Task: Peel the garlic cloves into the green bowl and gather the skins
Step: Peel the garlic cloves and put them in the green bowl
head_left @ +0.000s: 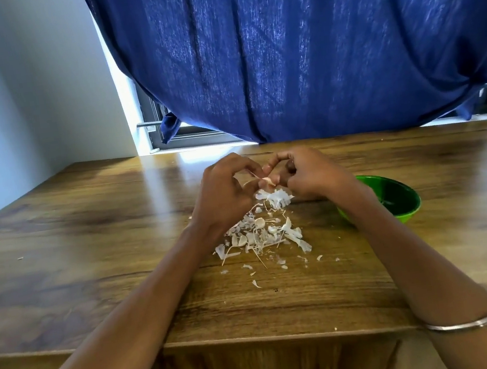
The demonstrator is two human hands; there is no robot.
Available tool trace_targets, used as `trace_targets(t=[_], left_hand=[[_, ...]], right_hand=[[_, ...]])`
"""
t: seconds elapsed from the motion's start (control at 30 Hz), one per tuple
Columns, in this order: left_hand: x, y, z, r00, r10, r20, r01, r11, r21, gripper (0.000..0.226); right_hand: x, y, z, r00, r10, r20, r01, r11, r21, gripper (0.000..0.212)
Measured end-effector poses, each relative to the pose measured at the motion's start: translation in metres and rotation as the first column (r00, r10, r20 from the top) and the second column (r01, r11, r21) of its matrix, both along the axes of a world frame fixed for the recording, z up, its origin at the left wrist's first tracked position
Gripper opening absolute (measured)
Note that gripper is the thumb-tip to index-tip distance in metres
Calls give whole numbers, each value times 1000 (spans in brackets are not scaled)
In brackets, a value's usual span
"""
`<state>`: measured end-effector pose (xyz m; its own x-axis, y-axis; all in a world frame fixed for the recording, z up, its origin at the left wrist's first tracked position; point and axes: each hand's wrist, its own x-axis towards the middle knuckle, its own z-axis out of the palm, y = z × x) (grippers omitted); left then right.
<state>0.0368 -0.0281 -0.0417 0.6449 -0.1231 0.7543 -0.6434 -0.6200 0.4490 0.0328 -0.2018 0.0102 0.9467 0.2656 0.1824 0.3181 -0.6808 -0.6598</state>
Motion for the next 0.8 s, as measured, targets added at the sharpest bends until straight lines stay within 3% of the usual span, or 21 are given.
trace_targets(t=[0.1,0.27,0.47,0.63,0.8], left_hand=[[2,0,-1,1000,5,9,-5,999,-37,16],[2,4,2,1000,5,-11,-5,998,-58,12],[-2,5,4,997,54,-47,-53,999,13,13],[-14,-1,9,992,-1,-128,-7,998,-60,15],[-19,-3,12,991,-47,-128,36,995,-88,9]], right_hand=[[-1,-3,1,1000,3,20,-4,1000,21,11],[-3,-6,3,1000,0,-29,1,1000,6,12],[-6,-8,5,999,40,-6,-40,999,16,29],[-2,-7,0,1000,-5,29,3,998,66,5],[-2,-9,2,997,-4,74,9,998,-63,16]])
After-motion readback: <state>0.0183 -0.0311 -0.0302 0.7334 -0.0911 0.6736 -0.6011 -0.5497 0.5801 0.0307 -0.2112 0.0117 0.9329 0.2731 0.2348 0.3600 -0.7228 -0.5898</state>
